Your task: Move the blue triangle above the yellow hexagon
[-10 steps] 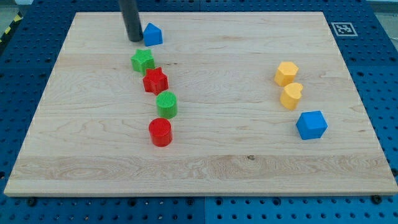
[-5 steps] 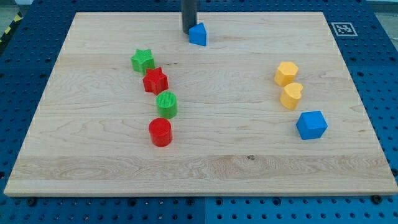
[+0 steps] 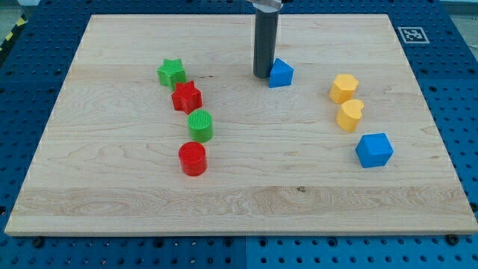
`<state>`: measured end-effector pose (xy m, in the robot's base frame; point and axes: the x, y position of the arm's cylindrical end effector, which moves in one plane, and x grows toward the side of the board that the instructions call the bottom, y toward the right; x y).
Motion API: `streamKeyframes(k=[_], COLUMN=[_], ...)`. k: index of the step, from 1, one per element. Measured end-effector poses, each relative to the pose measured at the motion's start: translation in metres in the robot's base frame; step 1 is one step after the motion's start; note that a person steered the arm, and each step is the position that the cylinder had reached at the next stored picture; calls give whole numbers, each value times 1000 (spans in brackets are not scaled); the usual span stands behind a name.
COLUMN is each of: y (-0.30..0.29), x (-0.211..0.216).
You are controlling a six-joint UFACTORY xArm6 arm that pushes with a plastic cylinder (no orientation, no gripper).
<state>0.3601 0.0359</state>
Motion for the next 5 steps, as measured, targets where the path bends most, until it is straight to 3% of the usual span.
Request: streamKeyframes(k=[2, 5], y=[2, 34], x=[26, 11])
